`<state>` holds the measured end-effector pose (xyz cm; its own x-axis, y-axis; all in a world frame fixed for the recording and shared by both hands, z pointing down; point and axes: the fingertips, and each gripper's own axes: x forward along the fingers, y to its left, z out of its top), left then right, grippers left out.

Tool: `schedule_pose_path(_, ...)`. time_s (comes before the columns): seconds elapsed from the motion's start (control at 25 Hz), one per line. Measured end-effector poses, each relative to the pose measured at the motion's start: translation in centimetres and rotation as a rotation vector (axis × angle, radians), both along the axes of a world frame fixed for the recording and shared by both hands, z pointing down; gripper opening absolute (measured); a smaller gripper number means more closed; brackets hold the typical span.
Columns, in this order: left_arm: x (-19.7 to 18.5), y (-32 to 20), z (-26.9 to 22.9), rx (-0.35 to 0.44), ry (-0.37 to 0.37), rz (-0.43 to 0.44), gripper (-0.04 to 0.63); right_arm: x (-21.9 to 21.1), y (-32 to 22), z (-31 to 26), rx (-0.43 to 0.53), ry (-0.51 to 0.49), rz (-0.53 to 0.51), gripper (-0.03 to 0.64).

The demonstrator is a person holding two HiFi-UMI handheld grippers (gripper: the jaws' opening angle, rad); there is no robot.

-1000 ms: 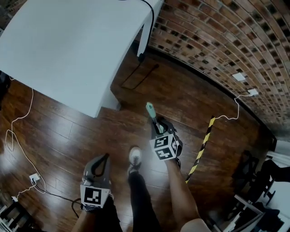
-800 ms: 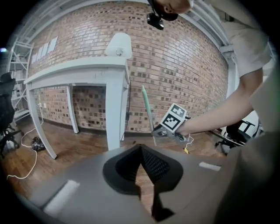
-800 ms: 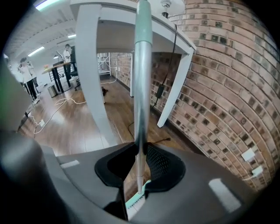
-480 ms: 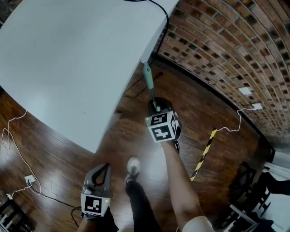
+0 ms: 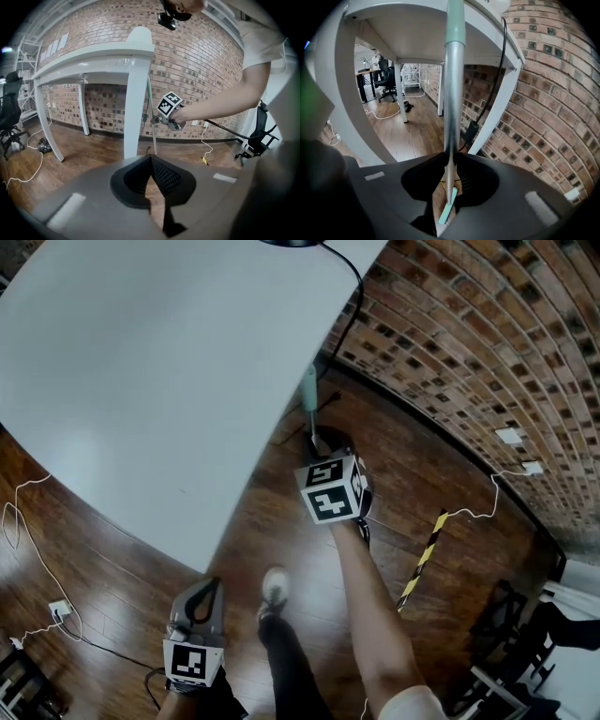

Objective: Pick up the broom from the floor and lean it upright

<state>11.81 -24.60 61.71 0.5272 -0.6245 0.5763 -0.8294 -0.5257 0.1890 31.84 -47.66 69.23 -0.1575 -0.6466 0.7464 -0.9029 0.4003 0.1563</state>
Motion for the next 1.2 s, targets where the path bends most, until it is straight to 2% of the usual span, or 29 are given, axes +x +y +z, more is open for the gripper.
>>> schedule_pose_path(0.16, 0.2, 0.8, 0.2, -0.002, 0.007, 0.008, -0.002, -0.4, 0.1, 0.6, 0.036, -0.017, 0.017, 0.103)
schedule_pose_path(0.28, -0.1, 1.5, 0.7, -0.011, 0.001, 0.010, -0.002, -0.4, 0.1, 1.0, 0.035, -0.018, 0.004, 0.149)
schedule_pose_path(0.6, -1.5, 2.9, 2.2, -0.048, -0.031, 0.008, -0.002, 1.1, 0.3, 0.8, 0.038, -0.012, 0.034, 0.150)
schedule_pose_path(0.72, -2.0, 2.3, 2.0, -0.062, -0.018, -0.041, -0.002, 1.7, 0.3, 0.6, 0.039, -0.020, 0.045, 0.150)
schedule_pose_path(0.84, -2.8, 1.4, 2.0, -0.041, -0.031, -0.074, -0.002, 2.1, 0.4, 0.5, 0.039, -0.026, 0.055, 0.149)
schedule_pose_path(0.92, -3.0, 0.8, 1.7, -0.027, -0.040, -0.087, -0.002, 2.2, 0.7, 0.0, 0.059, -0.029, 0.071, 0.123)
schedule_pose_path(1.0, -3.2, 0.3, 1.1, -0.009, -0.046, -0.088, -0.002, 2.5, 1.1, -1.0, 0.095, -0.029, 0.094, 0.014)
schedule_pose_path(1.2, -3.6, -1.1, -2.1, 0.052, -0.044, -0.062, -0.002, 3.2, 3.8, -4.2, 0.127, -0.037, 0.141, 0.012)
